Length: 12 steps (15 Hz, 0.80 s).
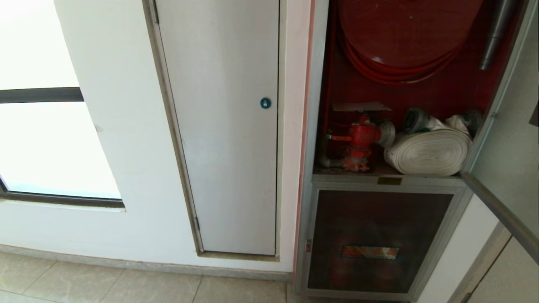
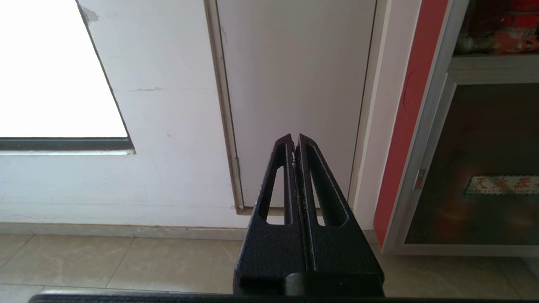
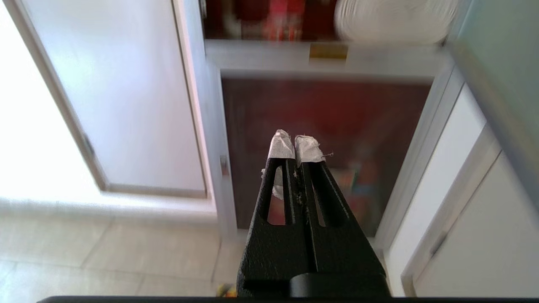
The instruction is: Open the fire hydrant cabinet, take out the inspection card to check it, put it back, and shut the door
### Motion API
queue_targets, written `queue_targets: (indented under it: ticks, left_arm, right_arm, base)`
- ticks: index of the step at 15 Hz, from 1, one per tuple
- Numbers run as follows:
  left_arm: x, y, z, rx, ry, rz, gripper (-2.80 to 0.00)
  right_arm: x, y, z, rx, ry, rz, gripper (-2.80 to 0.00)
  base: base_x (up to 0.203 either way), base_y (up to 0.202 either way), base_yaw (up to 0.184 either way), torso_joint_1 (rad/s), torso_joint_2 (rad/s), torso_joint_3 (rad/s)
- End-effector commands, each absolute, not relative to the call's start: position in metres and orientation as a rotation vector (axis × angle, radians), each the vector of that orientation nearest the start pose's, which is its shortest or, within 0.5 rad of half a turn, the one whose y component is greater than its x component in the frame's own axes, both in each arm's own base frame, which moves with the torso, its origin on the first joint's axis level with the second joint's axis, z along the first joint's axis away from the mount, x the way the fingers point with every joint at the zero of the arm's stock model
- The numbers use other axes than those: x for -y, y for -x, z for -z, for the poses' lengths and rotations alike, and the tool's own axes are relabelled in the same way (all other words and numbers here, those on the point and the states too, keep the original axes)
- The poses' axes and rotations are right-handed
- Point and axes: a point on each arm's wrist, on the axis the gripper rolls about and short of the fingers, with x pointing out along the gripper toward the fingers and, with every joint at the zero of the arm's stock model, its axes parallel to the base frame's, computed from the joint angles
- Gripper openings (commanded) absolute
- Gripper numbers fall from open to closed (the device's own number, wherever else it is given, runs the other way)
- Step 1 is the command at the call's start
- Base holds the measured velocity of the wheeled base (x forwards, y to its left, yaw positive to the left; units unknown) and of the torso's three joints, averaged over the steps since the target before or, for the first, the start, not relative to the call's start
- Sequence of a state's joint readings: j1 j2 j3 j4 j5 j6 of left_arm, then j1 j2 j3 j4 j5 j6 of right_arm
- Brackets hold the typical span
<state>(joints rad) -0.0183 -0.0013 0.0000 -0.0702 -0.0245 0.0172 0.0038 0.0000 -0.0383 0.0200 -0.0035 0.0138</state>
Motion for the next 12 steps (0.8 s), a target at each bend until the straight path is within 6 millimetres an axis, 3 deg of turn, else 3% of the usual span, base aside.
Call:
queue_targets:
  ticks: [1, 6, 9, 12]
  left_arm:
    - [0.000, 0.021, -0.075, 0.045, -0.019, 0.043, -2.80]
    - [0.000, 0.021, -0.075, 0.045, -0.017, 0.042, -2.80]
    - [0.000, 0.021, -0.075, 0.043, -0.018, 0.043, -2.80]
    - [0.000, 0.021, -0.075, 0.045, -0.019, 0.043, -2.80]
  right_arm:
    - [0.000, 0.033, -0.117, 0.090, -0.012, 0.011, -2.80]
    - [0.003, 0.016, -0.206, 0.092, -0.011, 0.135, -2.80]
    - [0.006, -0.006, -0.242, 0.092, -0.019, 0.282, -2.80]
    - [0.010, -0.021, -0.276, 0.206, -0.055, 0.478, -2.80]
  base:
    - [0.000, 0.000, 0.000, 0.000, 0.00, 0.000]
    - [0.000, 0.000, 0.000, 0.000, 0.00, 0.000]
    - [0.000, 0.000, 0.000, 0.000, 0.00, 0.000]
    - [0.000, 0.000, 0.000, 0.000, 0.00, 0.000]
